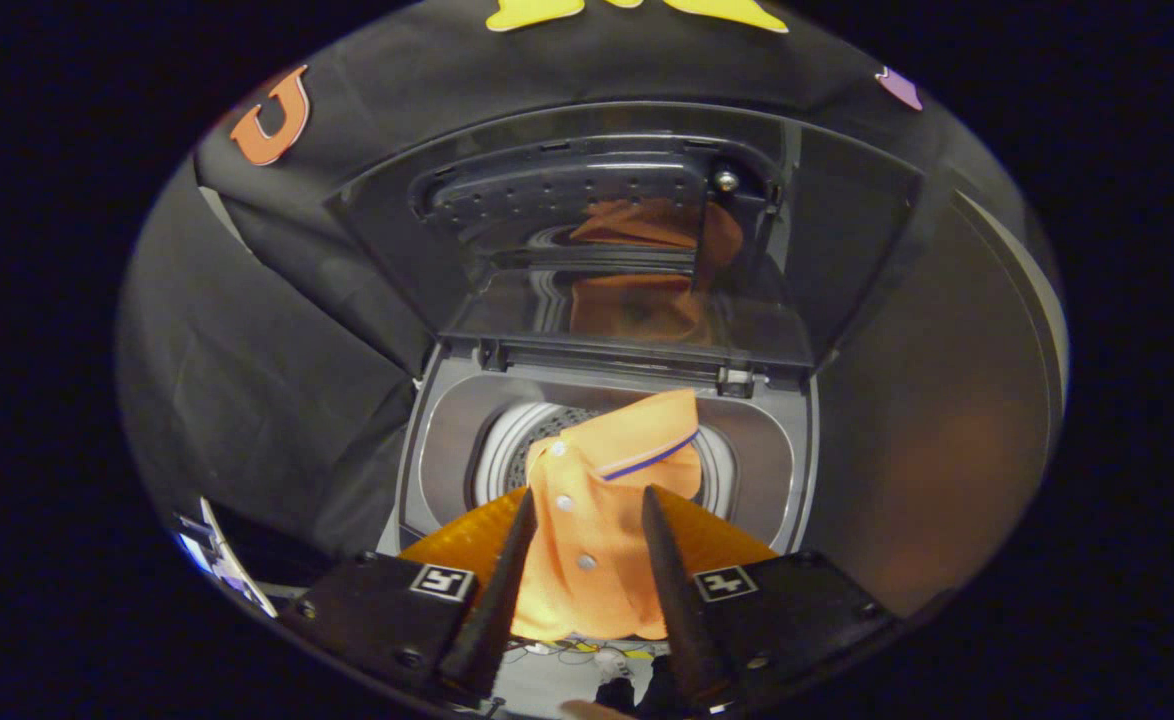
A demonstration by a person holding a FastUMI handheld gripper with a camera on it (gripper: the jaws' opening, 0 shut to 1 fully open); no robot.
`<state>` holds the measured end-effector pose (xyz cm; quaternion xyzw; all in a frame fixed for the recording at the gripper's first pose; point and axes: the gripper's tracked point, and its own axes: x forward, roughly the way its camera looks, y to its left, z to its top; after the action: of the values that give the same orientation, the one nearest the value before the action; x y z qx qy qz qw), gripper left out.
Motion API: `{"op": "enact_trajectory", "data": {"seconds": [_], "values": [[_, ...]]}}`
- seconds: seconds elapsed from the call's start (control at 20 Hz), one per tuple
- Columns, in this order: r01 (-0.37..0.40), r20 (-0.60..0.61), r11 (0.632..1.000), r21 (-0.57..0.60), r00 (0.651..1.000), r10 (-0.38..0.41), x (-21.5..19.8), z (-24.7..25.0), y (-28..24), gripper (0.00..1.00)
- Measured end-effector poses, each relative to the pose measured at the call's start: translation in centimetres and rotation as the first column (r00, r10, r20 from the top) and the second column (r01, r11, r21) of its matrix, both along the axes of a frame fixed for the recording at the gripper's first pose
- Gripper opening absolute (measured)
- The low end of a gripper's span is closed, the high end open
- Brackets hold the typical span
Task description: Put the clothes into the washing machine and then close the washing machine lid.
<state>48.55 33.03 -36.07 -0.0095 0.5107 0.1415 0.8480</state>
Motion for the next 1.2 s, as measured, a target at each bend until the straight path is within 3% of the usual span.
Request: {"op": "enact_trajectory", "data": {"seconds": [0.1,0.65,1.2], "values": [[0.009,0.022,1.000,-0.010,1.000,-0.009,0.2,0.3,-0.4,0.77],[0.025,0.037,1.000,0.001,0.999,-0.025,-0.7,1.0,-1.0,0.76],[0.039,0.153,0.999,-0.016,0.988,-0.036,0.0,4.0,-1.6,0.76]]}}
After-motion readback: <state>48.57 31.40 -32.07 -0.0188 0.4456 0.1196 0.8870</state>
